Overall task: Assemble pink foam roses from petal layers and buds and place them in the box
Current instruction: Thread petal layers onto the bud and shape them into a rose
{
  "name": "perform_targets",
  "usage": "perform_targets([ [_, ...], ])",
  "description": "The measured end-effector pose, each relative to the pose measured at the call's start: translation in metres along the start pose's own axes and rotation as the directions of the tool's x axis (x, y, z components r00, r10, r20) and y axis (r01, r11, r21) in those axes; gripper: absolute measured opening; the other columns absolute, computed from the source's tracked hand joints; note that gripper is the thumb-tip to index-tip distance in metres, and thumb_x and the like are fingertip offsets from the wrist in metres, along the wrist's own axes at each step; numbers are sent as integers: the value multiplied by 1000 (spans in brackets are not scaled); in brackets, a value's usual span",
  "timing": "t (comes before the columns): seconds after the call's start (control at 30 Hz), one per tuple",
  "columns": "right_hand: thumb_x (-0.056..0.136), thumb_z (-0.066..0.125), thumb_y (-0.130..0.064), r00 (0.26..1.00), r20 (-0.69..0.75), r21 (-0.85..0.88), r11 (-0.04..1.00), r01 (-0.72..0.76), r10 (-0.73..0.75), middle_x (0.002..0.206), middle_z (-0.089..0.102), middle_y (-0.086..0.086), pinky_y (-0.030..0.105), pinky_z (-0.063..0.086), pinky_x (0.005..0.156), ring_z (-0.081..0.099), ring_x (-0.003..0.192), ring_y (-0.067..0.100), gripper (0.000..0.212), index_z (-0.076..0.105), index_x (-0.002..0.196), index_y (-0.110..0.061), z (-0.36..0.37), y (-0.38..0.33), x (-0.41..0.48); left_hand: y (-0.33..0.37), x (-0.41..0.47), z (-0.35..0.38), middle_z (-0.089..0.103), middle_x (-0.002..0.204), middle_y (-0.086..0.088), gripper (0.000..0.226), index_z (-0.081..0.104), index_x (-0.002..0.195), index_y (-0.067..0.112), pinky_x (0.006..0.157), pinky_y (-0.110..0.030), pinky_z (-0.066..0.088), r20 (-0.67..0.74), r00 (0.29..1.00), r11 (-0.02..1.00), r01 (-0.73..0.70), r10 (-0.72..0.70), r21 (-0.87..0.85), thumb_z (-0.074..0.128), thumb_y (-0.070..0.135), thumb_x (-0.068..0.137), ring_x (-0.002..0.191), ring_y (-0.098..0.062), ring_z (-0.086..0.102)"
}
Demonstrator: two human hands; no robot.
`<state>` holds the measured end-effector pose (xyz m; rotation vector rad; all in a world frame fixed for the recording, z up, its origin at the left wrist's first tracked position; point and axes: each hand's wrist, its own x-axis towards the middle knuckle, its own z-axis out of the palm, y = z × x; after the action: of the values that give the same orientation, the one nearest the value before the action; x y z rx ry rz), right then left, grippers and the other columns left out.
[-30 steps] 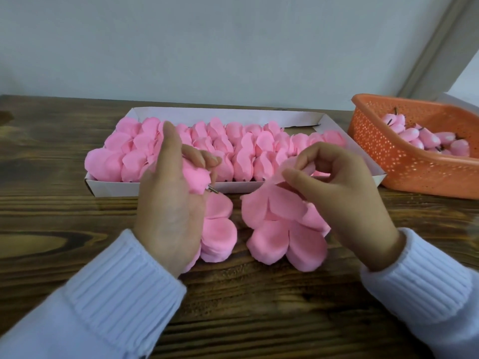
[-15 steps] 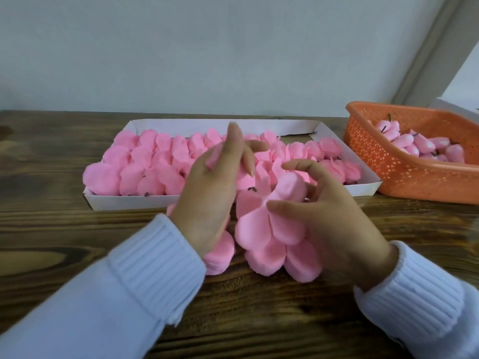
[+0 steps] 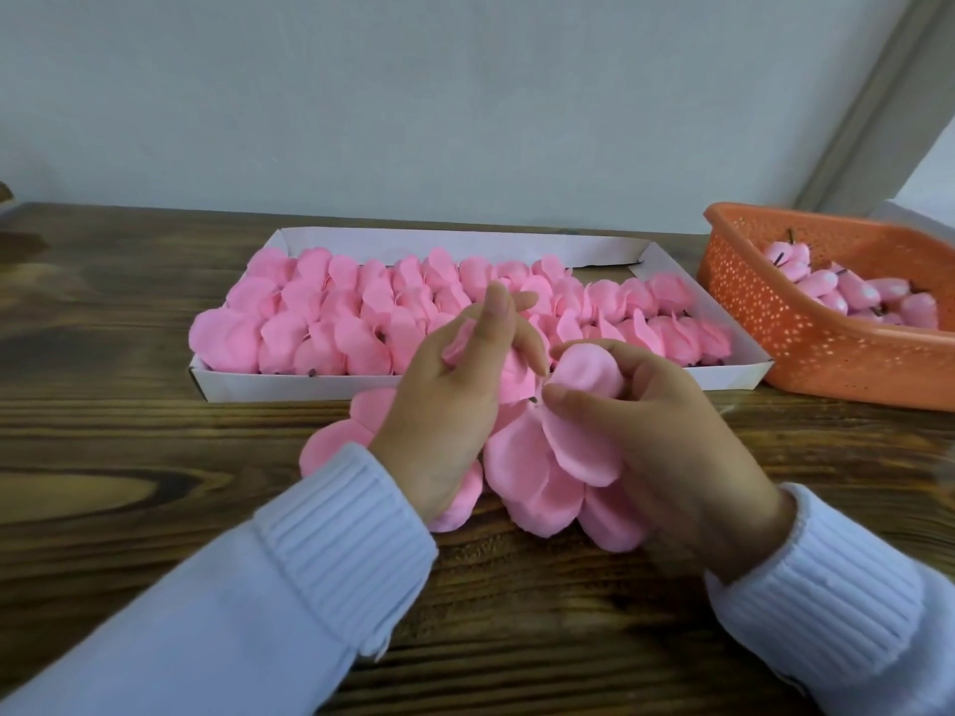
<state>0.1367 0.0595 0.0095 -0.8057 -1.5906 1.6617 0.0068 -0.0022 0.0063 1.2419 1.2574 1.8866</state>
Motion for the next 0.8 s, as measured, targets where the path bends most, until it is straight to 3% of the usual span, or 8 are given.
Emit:
perform_targets([
  [0.1, 81, 70, -2, 1000, 19, 53, 999, -10, 9, 84, 72, 12, 29, 56, 65, 69, 74, 22, 21, 67, 101, -7, 0, 0, 0, -1, -2, -1, 68, 77, 18, 55, 60, 55, 31, 104, -17, 29, 1, 1000, 996, -13, 13, 85, 34, 70, 85, 110, 11, 54],
  [0.17, 82, 68, 0, 1000, 21, 94, 995, -20, 18, 86, 72, 15, 29, 56, 65, 69, 76, 23, 24, 65, 105, -4, 0, 0, 0, 0, -2, 0, 66, 79, 28, 47, 58, 58, 31, 91, 1, 28, -5, 999, 992, -38, 38, 122, 32, 57, 88, 94, 21, 54],
  [0.23, 83, 67, 2, 1000, 20, 127, 992, -26, 23, 89, 71, 18, 30, 56, 67, 69, 78, 25, 26, 64, 108, -2, 0, 0, 0, 0, -3, 0, 64, 80, 33, 46, 59, 59, 31, 86, 6, 27, -17, 998, 990, -54, 57, 134, 32, 55, 88, 95, 22, 53],
  [0.37, 84, 67, -2, 999, 43, 110, 994, 15, -20, 87, 72, 15, 32, 55, 68, 69, 77, 24, 22, 65, 105, -5, 1, -2, -3, -6, -1, -2, 67, 88, 24, 51, 63, 58, 35, 101, -14, 28, -8, 999, 992, -51, 52, 116, 30, 62, 86, 119, 11, 48],
  [0.47, 84, 67, -3, 997, 24, 61, 996, 70, -72, 83, 71, 12, 31, 54, 66, 68, 74, 22, 18, 67, 102, -6, 1, -2, -4, -8, 0, -2, 69, 90, 20, 53, 64, 59, 33, 100, -24, 28, -7, 999, 996, -45, 46, 75, 30, 65, 85, 120, 8, 49],
  [0.57, 85, 68, -4, 997, -1, 12, 997, 75, -75, 88, 71, 16, 41, 57, 74, 68, 79, 26, 16, 68, 100, -11, 0, -1, -3, -8, 0, -2, 69, 87, 11, 55, 64, 60, 31, 106, -36, 30, 19, 999, 998, -48, 47, 31, 34, 69, 85, 119, 2, 52],
  [0.7, 85, 67, -2, 998, -9, 17, 998, 55, -54, 88, 71, 16, 44, 58, 72, 69, 79, 28, 18, 67, 100, -12, 2, -1, -3, -6, -2, -1, 71, 101, 9, 54, 66, 57, 32, 104, -39, 37, 10, 1000, 999, 6, -5, -34, 41, 75, 79, 116, 0, 56],
  [0.8, 85, 67, -3, 999, -8, 10, 999, 49, -49, 90, 71, 18, 45, 58, 74, 69, 80, 29, 19, 66, 103, -11, 3, -1, -4, -2, -4, 0, 71, 101, 8, 51, 66, 58, 32, 96, -29, 41, 12, 1000, 1000, 4, -5, 11, 39, 67, 83, 111, -1, 60],
])
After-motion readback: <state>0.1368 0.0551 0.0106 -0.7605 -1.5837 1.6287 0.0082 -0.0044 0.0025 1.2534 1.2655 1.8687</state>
